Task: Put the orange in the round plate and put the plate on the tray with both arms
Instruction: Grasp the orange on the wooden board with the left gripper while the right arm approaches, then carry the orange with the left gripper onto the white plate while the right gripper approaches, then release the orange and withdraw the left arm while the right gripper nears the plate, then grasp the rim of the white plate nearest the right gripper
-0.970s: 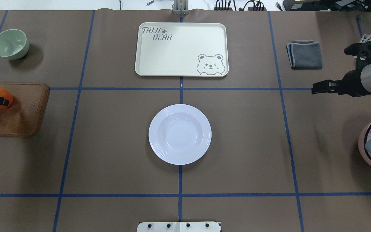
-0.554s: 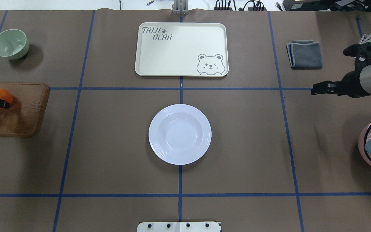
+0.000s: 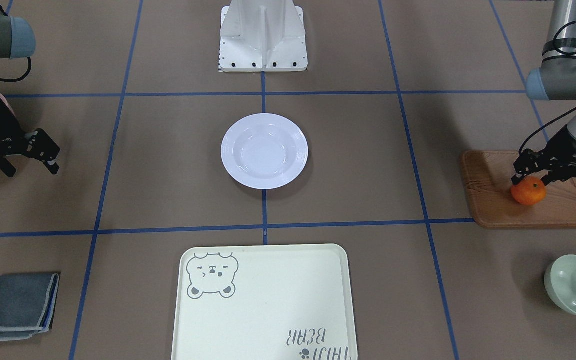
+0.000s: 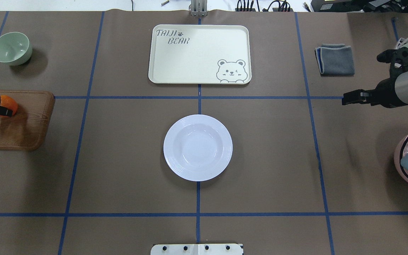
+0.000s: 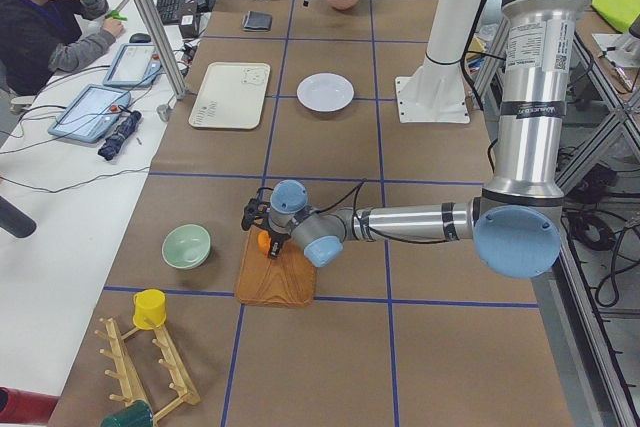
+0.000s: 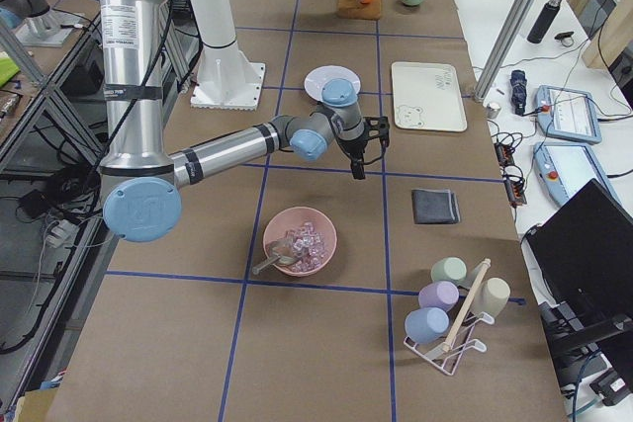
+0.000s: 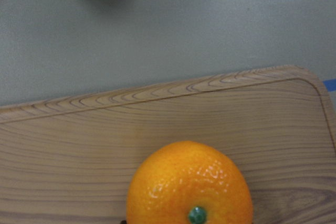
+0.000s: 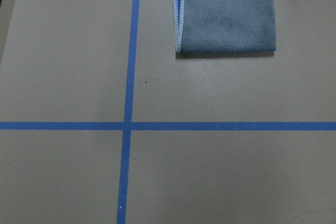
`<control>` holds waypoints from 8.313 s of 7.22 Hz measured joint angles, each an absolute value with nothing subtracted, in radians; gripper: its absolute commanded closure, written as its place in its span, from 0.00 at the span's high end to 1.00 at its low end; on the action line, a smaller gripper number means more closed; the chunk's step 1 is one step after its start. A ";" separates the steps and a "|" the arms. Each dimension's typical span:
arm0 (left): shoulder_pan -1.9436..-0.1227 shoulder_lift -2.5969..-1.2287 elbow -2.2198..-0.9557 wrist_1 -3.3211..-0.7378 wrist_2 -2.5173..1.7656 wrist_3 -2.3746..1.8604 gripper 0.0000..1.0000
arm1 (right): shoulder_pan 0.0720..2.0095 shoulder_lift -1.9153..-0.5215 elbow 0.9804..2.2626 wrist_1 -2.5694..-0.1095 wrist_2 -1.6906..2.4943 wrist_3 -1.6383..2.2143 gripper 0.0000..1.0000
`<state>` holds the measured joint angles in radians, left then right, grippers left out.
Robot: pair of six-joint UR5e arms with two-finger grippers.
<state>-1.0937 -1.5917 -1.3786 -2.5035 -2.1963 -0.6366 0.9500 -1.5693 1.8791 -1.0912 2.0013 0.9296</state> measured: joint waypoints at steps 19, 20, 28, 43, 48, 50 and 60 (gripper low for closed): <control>-0.346 -2.267 -1.605 -1.920 -1.604 -1.289 0.99 | 0.516 -1.451 1.995 -1.013 1.575 1.592 0.99; -0.345 -2.269 -1.600 -1.920 -1.587 -1.289 0.99 | 0.497 -1.451 2.001 -1.013 1.558 1.608 0.99; -0.849 -2.115 -1.804 -1.682 -2.020 -0.851 0.99 | 0.355 -1.427 2.050 -0.979 1.425 1.799 0.99; -1.632 -1.832 -1.365 -1.628 -2.391 0.136 0.99 | 0.171 -1.179 1.790 -1.074 1.207 2.064 0.89; -1.632 -1.832 -1.366 -1.631 -2.391 0.135 0.99 | 0.176 -1.134 1.767 -1.066 1.206 2.078 0.21; -1.632 -1.833 -1.367 -1.631 -2.391 0.135 0.99 | 0.174 -1.136 1.765 -1.065 1.206 2.078 0.19; -1.632 -1.805 -1.419 -1.627 -2.391 0.133 0.99 | 0.210 -1.150 1.828 -0.991 1.201 2.187 0.00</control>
<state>-1.6322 -1.8048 -1.4189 -1.6271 -2.3915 0.1335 0.2099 -1.1504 1.8285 -0.9906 1.2007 2.1872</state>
